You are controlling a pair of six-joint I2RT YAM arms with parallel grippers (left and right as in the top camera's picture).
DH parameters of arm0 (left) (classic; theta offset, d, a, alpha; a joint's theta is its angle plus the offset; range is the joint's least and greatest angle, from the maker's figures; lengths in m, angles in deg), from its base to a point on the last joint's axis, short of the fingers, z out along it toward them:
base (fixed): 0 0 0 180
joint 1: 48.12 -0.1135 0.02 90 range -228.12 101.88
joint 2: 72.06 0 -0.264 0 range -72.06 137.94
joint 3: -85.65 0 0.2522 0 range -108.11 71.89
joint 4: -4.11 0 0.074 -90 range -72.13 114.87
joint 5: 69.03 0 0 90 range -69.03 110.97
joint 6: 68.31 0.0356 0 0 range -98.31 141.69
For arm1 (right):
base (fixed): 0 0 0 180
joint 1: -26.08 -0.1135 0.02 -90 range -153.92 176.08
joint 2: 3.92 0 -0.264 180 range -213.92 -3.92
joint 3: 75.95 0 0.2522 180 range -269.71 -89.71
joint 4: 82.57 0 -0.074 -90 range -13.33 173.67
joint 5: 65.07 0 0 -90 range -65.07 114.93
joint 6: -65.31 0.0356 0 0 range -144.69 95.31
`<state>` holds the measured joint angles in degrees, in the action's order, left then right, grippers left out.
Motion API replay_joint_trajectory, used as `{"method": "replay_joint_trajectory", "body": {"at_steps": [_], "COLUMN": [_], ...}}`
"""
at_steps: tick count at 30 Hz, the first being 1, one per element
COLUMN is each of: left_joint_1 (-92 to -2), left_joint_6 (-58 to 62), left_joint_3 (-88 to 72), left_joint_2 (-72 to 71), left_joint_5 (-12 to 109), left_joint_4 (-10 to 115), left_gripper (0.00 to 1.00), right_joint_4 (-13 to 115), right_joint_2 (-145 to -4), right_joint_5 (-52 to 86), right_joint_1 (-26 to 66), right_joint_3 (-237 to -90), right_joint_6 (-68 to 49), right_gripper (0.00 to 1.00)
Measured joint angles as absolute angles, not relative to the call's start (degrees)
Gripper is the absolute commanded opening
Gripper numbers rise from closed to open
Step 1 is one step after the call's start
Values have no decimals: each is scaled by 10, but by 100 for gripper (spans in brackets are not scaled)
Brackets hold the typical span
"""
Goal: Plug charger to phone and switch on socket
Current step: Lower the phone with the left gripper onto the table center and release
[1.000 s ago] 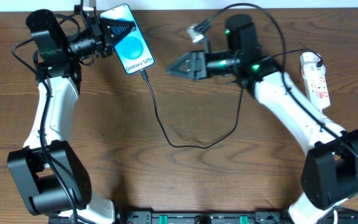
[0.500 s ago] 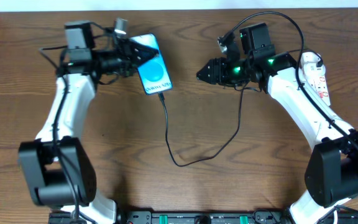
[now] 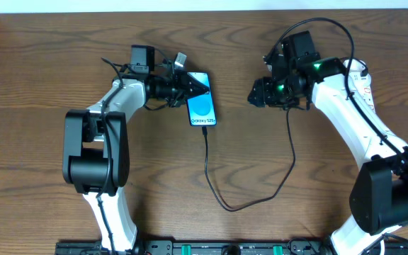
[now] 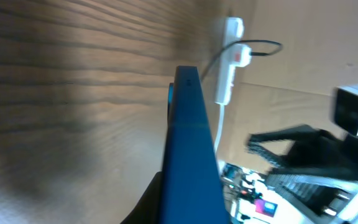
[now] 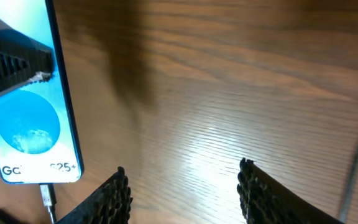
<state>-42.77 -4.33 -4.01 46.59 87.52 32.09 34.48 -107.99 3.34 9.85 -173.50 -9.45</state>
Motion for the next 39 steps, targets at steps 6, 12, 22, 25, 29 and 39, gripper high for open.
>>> {"method": "replay_joint_trajectory", "body": {"at_steps": [6,12,22,25,29,39], "left_joint_1": [-407,-373,-340,-340,-340,-340], "left_joint_6": [-33,-6,6,7,7,-25], "left_joint_3": [-40,-40,-40,-40,-40,-40], "left_joint_2": [466,466,479,479,483,514], "left_joint_5": [805,751,730,722,712,704], "left_joint_4": [361,398,402,405,409,405], "left_gripper": [7,7,8,8,7,8], "right_joint_4": [285,275,275,276,276,276], "right_joint_2": [-1080,-1078,-1078,-1078,-1078,-1078], "right_joint_5": [86,111,119,119,119,119], "right_joint_1": [99,99,94,88,81,81], "right_joint_3": [-1776,-1788,-1788,-1788,-1788,-1788], "right_joint_6": [-104,-106,-107,-107,-107,-107], "right_gripper": [55,55,57,57,57,57]}}
